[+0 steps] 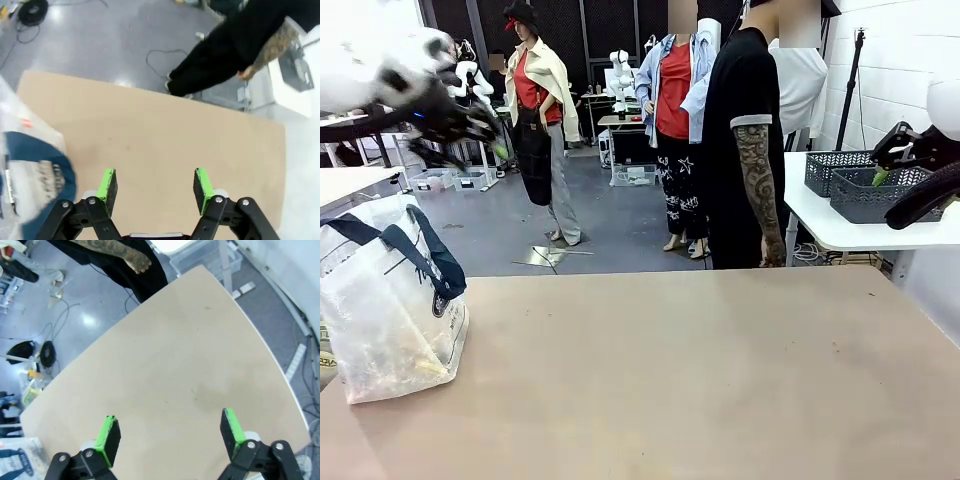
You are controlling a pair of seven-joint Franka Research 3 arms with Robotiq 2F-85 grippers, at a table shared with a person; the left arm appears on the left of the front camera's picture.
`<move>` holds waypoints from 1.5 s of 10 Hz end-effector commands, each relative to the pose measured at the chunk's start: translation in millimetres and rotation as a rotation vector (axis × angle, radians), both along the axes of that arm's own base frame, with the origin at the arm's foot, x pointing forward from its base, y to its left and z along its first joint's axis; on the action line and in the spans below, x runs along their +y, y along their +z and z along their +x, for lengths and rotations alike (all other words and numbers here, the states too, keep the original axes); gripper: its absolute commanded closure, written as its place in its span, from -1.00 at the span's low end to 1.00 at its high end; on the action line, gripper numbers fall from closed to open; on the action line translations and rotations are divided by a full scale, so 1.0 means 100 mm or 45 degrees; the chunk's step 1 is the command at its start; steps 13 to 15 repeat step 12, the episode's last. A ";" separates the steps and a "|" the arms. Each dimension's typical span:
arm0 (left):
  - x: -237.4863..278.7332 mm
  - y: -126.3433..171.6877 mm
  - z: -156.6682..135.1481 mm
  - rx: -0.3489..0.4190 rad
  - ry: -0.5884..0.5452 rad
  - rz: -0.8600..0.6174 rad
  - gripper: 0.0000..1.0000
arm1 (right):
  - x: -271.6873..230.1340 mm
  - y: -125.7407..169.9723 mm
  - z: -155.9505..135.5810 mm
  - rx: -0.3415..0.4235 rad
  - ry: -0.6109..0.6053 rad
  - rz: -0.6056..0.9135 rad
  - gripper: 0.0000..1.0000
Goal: Transfer purchased items from the store into the shopping bag.
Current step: Move the Reusable shopping bag to the right side of the table.
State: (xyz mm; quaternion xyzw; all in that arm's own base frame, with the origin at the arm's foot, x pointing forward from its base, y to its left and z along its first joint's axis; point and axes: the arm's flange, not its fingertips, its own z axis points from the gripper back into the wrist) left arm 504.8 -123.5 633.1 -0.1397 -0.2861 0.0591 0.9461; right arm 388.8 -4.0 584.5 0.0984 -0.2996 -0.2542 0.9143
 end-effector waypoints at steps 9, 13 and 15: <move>-1.61 -1.40 1.24 0.328 -0.359 0.102 -0.59 | -0.02 -0.01 0.00 0.010 0.008 -0.018 -1.00; -1.57 -1.31 1.15 0.314 -0.259 0.245 -0.59 | -0.02 -0.01 0.00 0.010 0.008 -0.018 -1.00; -1.57 -1.31 1.15 0.314 -0.259 0.245 -0.59 | -0.02 -0.01 0.00 0.010 0.008 -0.018 -1.00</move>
